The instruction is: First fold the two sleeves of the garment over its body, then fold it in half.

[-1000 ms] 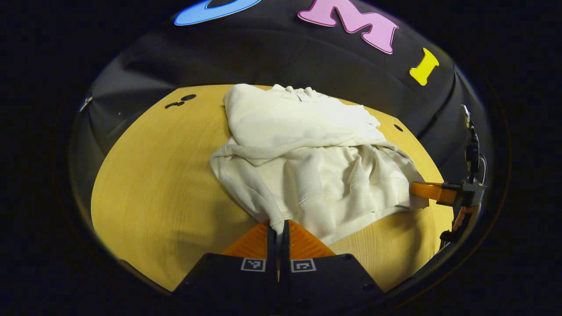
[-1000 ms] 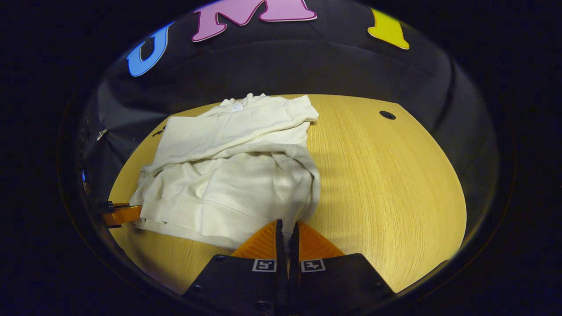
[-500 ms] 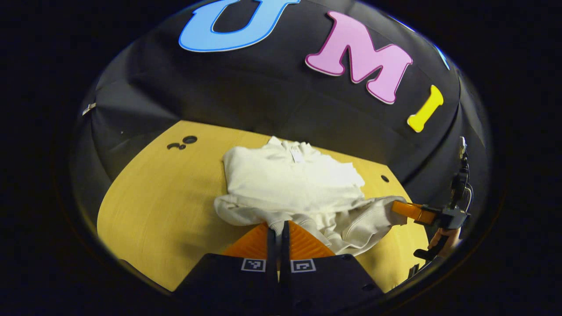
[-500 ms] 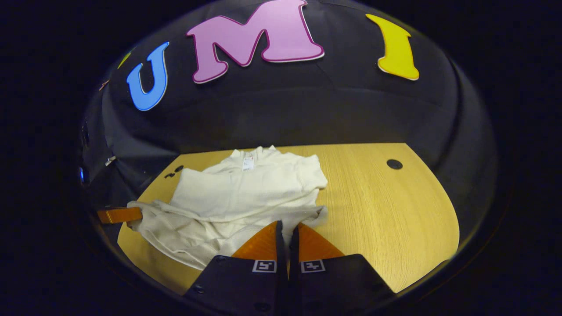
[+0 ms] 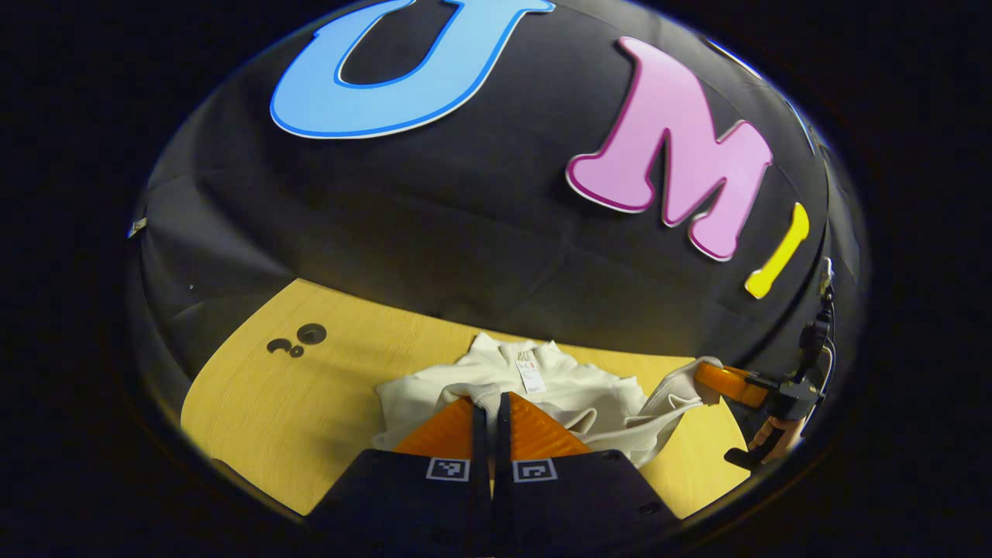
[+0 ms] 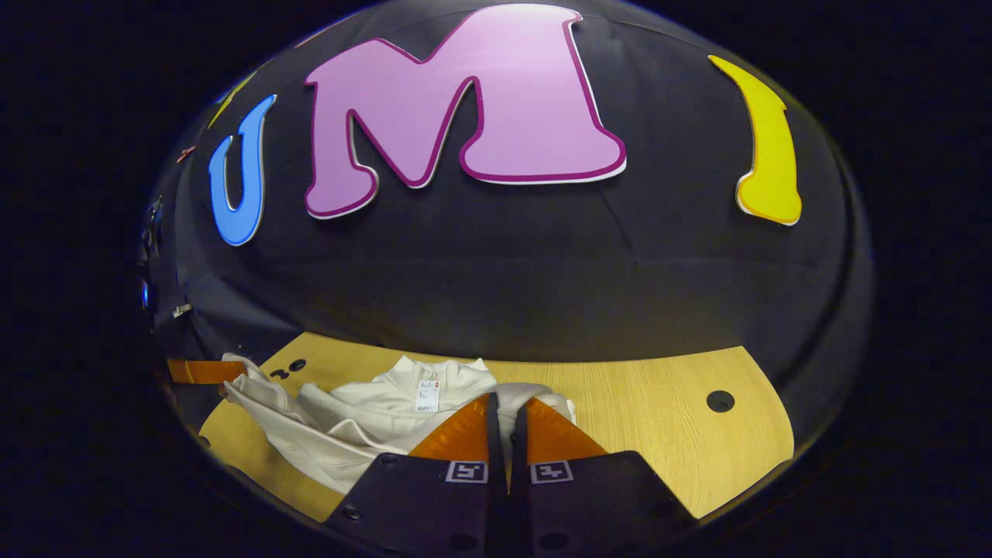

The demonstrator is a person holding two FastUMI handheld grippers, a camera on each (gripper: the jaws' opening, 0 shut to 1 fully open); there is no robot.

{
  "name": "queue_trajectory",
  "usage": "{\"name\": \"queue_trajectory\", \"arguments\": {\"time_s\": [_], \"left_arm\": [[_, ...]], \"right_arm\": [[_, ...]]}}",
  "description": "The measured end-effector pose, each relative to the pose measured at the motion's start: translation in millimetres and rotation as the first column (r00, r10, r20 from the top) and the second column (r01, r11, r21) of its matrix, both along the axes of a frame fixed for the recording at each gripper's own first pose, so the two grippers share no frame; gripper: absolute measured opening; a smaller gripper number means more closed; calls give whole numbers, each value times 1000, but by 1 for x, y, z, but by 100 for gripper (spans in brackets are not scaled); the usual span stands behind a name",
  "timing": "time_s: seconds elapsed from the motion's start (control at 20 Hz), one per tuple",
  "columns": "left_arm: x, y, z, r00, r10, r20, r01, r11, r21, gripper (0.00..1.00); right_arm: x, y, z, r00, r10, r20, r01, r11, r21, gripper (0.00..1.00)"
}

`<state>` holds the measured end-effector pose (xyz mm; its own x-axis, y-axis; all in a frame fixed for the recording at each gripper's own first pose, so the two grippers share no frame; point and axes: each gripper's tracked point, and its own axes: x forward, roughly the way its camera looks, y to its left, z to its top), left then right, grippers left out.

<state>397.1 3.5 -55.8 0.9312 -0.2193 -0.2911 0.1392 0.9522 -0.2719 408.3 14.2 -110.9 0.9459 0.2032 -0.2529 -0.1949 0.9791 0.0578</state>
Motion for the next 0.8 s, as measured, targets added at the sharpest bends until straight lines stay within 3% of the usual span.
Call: {"name": "queue_trajectory", "arguments": {"time_s": [0.3, 0.55, 0.75, 0.8], "left_arm": [[99, 34, -34, 998, 55, -33, -57, 996, -62, 6], [149, 42, -69, 999, 46, -20, -45, 998, 46, 6], [143, 38, -76, 997, 34, -71, -22, 986, 163, 20], [140, 32, -72, 997, 40, -65, -29, 987, 161, 36]], "right_arm": [[80, 4, -20, 999, -34, 42, 34, 999, 3, 5], [132, 2, -68, 996, -86, 17, 86, 996, -38, 5], [128, -2, -89, 994, -94, -47, 93, 995, -33, 18], [124, -3, -87, 994, -89, -57, 88, 996, -20, 30]]}}
